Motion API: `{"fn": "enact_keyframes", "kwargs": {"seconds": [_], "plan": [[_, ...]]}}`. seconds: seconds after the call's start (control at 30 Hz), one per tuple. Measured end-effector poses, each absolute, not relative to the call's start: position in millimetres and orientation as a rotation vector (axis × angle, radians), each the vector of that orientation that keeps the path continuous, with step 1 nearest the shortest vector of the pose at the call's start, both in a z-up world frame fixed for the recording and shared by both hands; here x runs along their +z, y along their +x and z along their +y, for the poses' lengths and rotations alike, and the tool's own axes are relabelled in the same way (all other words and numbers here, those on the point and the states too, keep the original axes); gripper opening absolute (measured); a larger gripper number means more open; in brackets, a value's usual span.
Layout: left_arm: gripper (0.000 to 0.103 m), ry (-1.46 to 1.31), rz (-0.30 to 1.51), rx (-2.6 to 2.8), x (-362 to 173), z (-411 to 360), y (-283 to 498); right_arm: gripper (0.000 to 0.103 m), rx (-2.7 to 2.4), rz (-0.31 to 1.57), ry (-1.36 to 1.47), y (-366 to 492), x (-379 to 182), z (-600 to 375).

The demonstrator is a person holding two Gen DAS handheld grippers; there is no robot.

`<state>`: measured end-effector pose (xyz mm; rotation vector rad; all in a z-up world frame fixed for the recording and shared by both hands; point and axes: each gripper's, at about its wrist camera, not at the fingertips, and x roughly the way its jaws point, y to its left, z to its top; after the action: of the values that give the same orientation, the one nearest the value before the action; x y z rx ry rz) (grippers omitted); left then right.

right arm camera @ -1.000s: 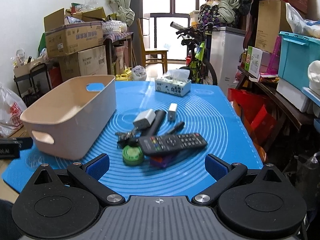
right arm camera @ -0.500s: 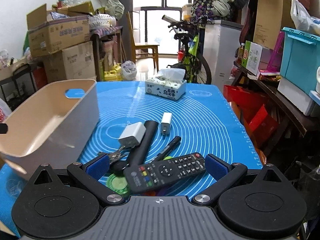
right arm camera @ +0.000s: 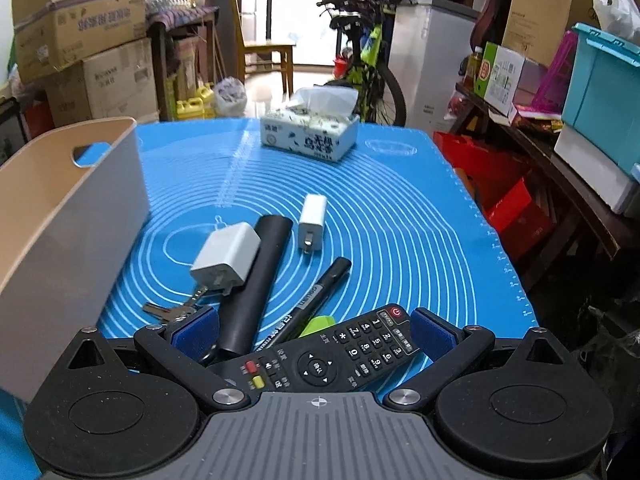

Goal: Organize rigid objects
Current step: 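Move the left tool over the beige bin while the right tool approaches the black remote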

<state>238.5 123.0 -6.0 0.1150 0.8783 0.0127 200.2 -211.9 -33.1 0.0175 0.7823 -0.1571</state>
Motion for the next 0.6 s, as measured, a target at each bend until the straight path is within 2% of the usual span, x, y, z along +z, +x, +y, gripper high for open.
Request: {"fn": "enact_keyframes", "kwargs": {"seconds": [0.07, 0.13, 0.17, 0.2, 0.23, 0.3, 0.53, 0.6], "plan": [[0.06, 0.127, 0.895, 0.015, -9.2, 124.5, 241.7, 0.101, -0.158, 0.813, 0.026, 207.4, -37.0, -213.4], [0.048, 0.133, 0.908, 0.007, -10.9, 126.2, 244.0, 0.101, -0.149, 0.844, 0.032, 213.6, -40.3, -214.1], [0.045, 0.134, 0.91, 0.008, -11.5, 126.6, 243.9, 0.101, -0.152, 0.851, 0.031, 215.7, -40.6, -215.3], [0.038, 0.137, 0.91, 0.015, -11.9, 126.9, 243.8, 0.101, -0.159, 0.86, 0.028, 218.4, -41.3, -215.9], [0.026, 0.139, 0.91, 0.021, -12.2, 127.4, 243.4, 0.101, -0.164, 0.871, 0.026, 220.5, -42.3, -216.5], [0.014, 0.134, 0.919, 0.021, -12.8, 128.9, 242.4, 0.101, -0.173, 0.904, 0.035, 225.8, -45.6, -218.7], [0.011, 0.131, 0.902, 0.018, -7.8, 128.8, 244.8, 0.1, -0.167, 1.016, 0.138, 234.3, -55.8, -233.9], [0.011, 0.121, 0.904, 0.015, -7.4, 130.7, 245.4, 0.098, -0.157, 1.047, 0.189, 236.6, -57.7, -238.5]]}}
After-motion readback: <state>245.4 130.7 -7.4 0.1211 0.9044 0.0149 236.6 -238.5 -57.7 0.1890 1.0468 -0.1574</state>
